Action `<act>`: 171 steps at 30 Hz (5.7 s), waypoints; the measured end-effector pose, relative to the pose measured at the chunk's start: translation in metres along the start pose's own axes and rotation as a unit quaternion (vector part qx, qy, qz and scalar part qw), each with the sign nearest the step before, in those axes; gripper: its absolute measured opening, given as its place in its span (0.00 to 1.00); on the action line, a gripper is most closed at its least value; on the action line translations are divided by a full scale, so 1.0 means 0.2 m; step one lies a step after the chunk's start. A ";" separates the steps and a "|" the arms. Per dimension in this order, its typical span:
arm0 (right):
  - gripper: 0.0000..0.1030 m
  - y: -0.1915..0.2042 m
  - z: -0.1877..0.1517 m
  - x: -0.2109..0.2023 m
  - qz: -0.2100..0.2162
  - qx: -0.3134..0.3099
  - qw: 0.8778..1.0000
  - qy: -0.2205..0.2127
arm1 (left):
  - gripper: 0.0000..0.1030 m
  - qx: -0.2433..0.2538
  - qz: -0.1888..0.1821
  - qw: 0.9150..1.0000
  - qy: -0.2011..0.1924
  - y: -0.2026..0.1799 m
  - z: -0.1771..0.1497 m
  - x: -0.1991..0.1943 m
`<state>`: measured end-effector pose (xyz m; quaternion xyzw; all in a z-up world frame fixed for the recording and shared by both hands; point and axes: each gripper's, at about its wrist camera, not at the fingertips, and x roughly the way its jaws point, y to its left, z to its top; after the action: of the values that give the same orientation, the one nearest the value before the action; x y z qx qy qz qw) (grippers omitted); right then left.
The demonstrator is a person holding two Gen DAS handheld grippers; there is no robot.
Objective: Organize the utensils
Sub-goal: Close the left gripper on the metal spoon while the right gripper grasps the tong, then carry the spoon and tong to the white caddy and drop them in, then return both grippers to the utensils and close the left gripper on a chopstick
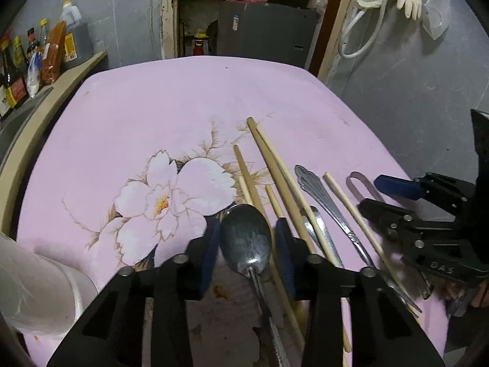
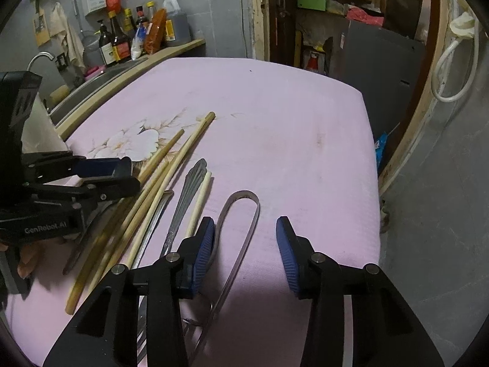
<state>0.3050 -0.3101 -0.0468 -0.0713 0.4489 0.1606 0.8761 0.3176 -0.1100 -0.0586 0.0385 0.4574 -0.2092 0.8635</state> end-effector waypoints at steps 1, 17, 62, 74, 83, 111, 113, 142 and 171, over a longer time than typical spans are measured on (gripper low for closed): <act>0.39 0.01 0.00 0.00 -0.004 0.000 1.000 0.001 | 0.29 0.002 0.001 1.000 0.000 -0.01 0.01 0.00; 0.21 0.02 -0.02 -0.09 -0.011 0.056 0.998 -0.031 | 0.28 0.004 0.042 0.992 -0.117 -0.10 -0.11 -0.26; 0.21 1.07 0.56 -0.51 0.172 -0.041 0.890 -0.421 | 0.28 -0.162 0.247 0.878 -0.376 0.86 -0.06 -1.24; 0.21 1.20 0.52 -0.22 0.145 -0.059 0.911 -0.381 | 0.29 -0.180 0.227 0.889 -0.353 1.00 -0.15 -0.98; 0.22 1.22 0.45 -0.11 0.141 -0.072 0.931 -0.331 | 0.29 -0.186 0.197 0.911 -0.311 0.92 -0.21 -0.95; 0.96 0.78 0.22 -0.63 0.053 -0.006 0.904 -0.424 | 0.96 -0.137 0.112 0.909 -0.377 0.51 -0.23 -1.13; 1.00 0.72 0.18 -0.67 0.037 -0.003 0.900 -0.433 | 0.97 -0.120 0.105 0.910 -0.382 0.43 -0.23 -1.12; 0.91 0.18 -0.13 -0.53 -0.050 0.005 0.955 -0.291 | 0.97 0.032 0.059 0.979 -0.194 -0.16 -0.21 -0.46; 0.25 0.15 -0.01 -0.01 0.040 -0.025 0.999 -0.011 | 0.14 0.024 0.015 1.000 -0.001 -0.11 -0.12 -0.03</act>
<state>0.2930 -0.2836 -0.0452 -0.0735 0.4371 0.2078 0.8720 0.2871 -0.1208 -0.0648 0.0659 0.4509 -0.2077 0.8656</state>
